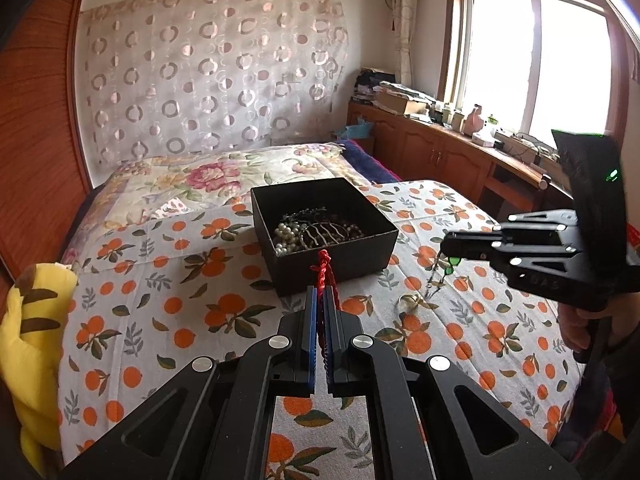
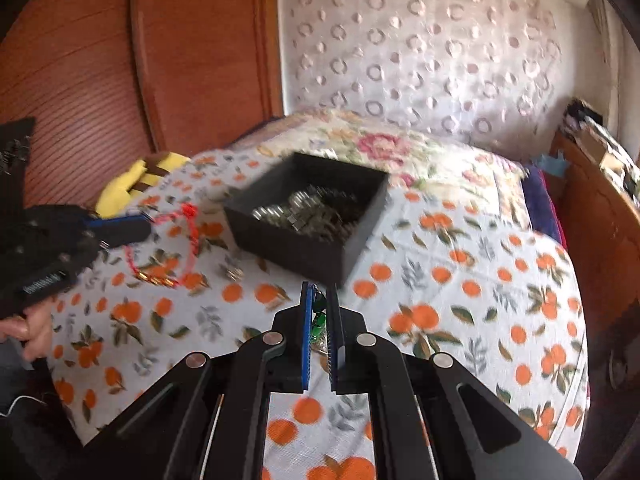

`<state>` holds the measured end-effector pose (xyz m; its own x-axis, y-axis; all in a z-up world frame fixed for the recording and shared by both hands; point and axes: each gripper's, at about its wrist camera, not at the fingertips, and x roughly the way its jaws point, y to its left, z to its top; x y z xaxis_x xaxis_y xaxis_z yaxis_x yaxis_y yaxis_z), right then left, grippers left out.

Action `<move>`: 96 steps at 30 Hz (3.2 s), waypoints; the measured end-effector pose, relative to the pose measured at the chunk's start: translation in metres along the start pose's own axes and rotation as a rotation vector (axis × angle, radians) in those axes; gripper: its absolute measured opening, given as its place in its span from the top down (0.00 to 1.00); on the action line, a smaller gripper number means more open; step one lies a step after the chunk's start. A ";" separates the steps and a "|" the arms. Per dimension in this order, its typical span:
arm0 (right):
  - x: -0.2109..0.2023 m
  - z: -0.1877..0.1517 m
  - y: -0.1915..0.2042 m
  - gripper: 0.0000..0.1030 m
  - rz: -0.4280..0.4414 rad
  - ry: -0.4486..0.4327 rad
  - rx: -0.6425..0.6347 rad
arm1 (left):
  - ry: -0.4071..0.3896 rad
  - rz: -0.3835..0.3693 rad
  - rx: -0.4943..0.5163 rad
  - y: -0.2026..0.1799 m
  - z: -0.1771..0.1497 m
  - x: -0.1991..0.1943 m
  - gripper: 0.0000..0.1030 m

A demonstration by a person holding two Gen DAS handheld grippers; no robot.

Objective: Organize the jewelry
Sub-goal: 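Carry the red bracelet with left and earring with right into the box, opening both, then grasp the gold ring with the right gripper while left grasps the small earring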

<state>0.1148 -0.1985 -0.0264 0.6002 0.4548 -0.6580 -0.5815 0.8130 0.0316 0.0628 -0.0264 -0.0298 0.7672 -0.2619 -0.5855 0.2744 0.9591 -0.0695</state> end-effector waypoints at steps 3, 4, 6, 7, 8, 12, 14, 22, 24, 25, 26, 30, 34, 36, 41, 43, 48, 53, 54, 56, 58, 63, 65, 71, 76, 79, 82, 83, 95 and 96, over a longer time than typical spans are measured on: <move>-0.009 0.007 0.008 0.93 0.017 -0.024 -0.015 | -0.002 0.000 0.000 0.001 0.000 0.000 0.98; -0.011 0.009 0.009 0.93 0.023 -0.029 -0.013 | -0.004 0.000 -0.001 0.001 0.000 0.000 0.98; -0.014 0.011 0.009 0.93 0.022 -0.036 -0.015 | -0.006 0.000 -0.001 0.002 0.000 -0.001 0.98; -0.015 0.012 0.008 0.93 0.019 -0.036 -0.015 | -0.007 0.000 -0.001 0.002 0.001 -0.001 0.98; -0.014 0.013 0.007 0.93 0.020 -0.035 -0.013 | -0.009 0.000 0.000 0.002 0.002 -0.001 0.98; -0.010 0.016 0.001 0.93 0.015 -0.029 -0.014 | -0.020 0.001 0.012 0.000 0.011 -0.002 0.98; -0.007 0.019 -0.002 0.93 0.013 -0.032 -0.018 | -0.028 0.001 0.020 0.000 0.018 -0.002 0.98; 0.003 0.040 -0.013 0.93 0.018 -0.060 -0.020 | -0.050 -0.001 0.044 -0.002 0.043 0.007 0.98; 0.004 0.046 -0.014 0.93 0.021 -0.066 -0.025 | -0.053 -0.002 0.047 -0.003 0.050 0.010 0.98; 0.006 0.050 -0.015 0.93 0.024 -0.071 -0.028 | -0.054 -0.002 0.048 -0.002 0.052 0.012 0.98; 0.007 0.053 -0.016 0.93 0.026 -0.074 -0.030 | -0.055 -0.002 0.049 -0.002 0.056 0.013 0.98; 0.014 0.067 -0.021 0.93 0.036 -0.088 -0.032 | -0.062 -0.001 0.048 0.000 0.067 0.020 0.98; 0.025 0.075 -0.025 0.93 0.051 -0.092 -0.031 | -0.063 0.001 0.043 0.004 0.078 0.030 0.98; 0.032 0.077 -0.026 0.93 0.059 -0.086 -0.029 | -0.061 0.001 0.041 0.005 0.083 0.035 0.98; 0.052 0.072 -0.029 0.92 0.088 -0.049 -0.022 | -0.046 0.000 0.043 0.005 0.091 0.052 0.98; 0.057 0.069 -0.029 0.92 0.087 -0.036 -0.025 | -0.038 -0.001 0.043 0.005 0.091 0.058 0.98; 0.064 0.061 -0.038 0.81 0.084 -0.022 -0.017 | -0.016 -0.005 0.037 0.006 0.090 0.072 0.98; 0.061 0.051 -0.048 0.80 0.075 -0.020 0.007 | 0.003 -0.006 0.041 0.003 0.090 0.083 0.98; 0.059 0.049 -0.049 0.80 0.073 -0.020 0.013 | 0.007 -0.006 0.043 0.003 0.092 0.085 0.98; 0.056 0.042 -0.051 0.80 0.066 -0.015 0.016 | 0.013 -0.009 0.044 0.003 0.093 0.088 0.98; 0.054 0.035 -0.051 0.80 0.056 -0.009 0.012 | 0.017 -0.011 0.044 0.002 0.094 0.091 0.97; 0.050 0.019 -0.047 0.80 0.051 0.006 0.008 | 0.034 -0.011 0.029 0.004 0.091 0.094 0.77; 0.049 0.012 -0.046 0.80 0.053 0.016 0.012 | 0.041 -0.008 0.024 0.006 0.086 0.091 0.76; 0.045 -0.002 -0.037 0.80 0.061 0.031 0.006 | 0.048 -0.005 0.032 0.006 0.071 0.076 0.75; 0.043 -0.006 -0.030 0.80 0.074 0.032 0.005 | 0.065 -0.005 0.040 0.006 0.048 0.062 0.74; 0.046 -0.011 -0.025 0.80 0.075 0.055 -0.008 | 0.087 -0.001 0.046 0.007 0.038 0.059 0.74; 0.051 -0.020 -0.020 0.79 0.081 0.085 -0.021 | 0.119 -0.003 0.052 0.009 0.027 0.060 0.74; 0.052 -0.022 -0.019 0.75 0.079 0.091 -0.024 | 0.136 -0.001 0.056 0.009 0.023 0.062 0.74; 0.062 -0.036 -0.008 0.66 0.107 0.137 -0.051 | 0.217 -0.021 0.053 0.008 -0.002 0.076 0.68; 0.062 -0.036 -0.006 0.62 0.107 0.137 -0.059 | 0.217 -0.022 0.053 0.008 -0.001 0.076 0.68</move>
<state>0.1358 -0.1885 -0.0938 0.4556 0.4804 -0.7494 -0.6713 0.7383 0.0652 0.1224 -0.0388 -0.0760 0.6197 -0.2481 -0.7446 0.3243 0.9449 -0.0449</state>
